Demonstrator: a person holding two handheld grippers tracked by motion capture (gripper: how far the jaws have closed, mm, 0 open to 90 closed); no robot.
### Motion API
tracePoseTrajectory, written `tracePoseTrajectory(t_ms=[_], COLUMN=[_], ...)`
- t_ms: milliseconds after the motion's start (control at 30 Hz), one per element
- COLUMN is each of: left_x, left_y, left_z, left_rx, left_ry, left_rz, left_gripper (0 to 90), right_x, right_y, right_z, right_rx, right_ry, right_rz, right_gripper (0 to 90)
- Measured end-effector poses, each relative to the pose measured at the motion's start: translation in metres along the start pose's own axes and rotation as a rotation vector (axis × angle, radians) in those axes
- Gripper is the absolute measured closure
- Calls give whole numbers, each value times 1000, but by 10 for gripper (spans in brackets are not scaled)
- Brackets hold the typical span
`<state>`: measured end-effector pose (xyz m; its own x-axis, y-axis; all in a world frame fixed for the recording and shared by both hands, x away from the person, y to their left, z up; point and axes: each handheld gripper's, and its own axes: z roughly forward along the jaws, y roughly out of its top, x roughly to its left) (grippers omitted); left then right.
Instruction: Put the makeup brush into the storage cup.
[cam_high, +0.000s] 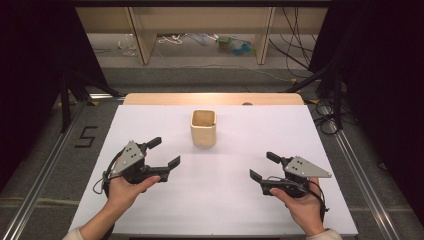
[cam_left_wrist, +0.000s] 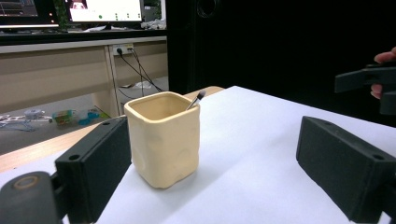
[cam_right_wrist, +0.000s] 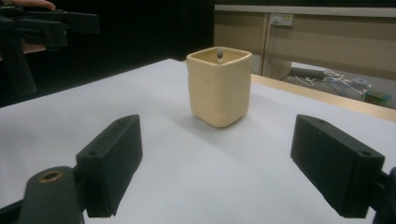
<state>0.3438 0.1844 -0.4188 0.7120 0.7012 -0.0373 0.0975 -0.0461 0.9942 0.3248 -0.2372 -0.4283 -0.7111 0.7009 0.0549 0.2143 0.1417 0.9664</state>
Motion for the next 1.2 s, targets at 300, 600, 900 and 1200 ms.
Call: tracePoseTrajectory(t_ms=[300, 600, 900, 1200], left_x=[-4, -9, 1, 5], left_y=[-4, -6, -15, -19], left_z=[-18, -28, -43, -47], left_rx=[-21, -31, -33, -36], left_ry=[-14, -31, -20, -14], left_rz=[-9, 12, 46, 33], left_gripper=[100, 100, 101, 101], right_x=[1, 0, 1, 0], right_y=[0, 1, 2, 2], right_z=[0, -1, -2, -3], right_rx=[-2, -2, -8, -6], right_ry=[8, 4, 10, 9], right_rz=[0, -3, -31, -37], right_gripper=[179, 178, 179, 180])
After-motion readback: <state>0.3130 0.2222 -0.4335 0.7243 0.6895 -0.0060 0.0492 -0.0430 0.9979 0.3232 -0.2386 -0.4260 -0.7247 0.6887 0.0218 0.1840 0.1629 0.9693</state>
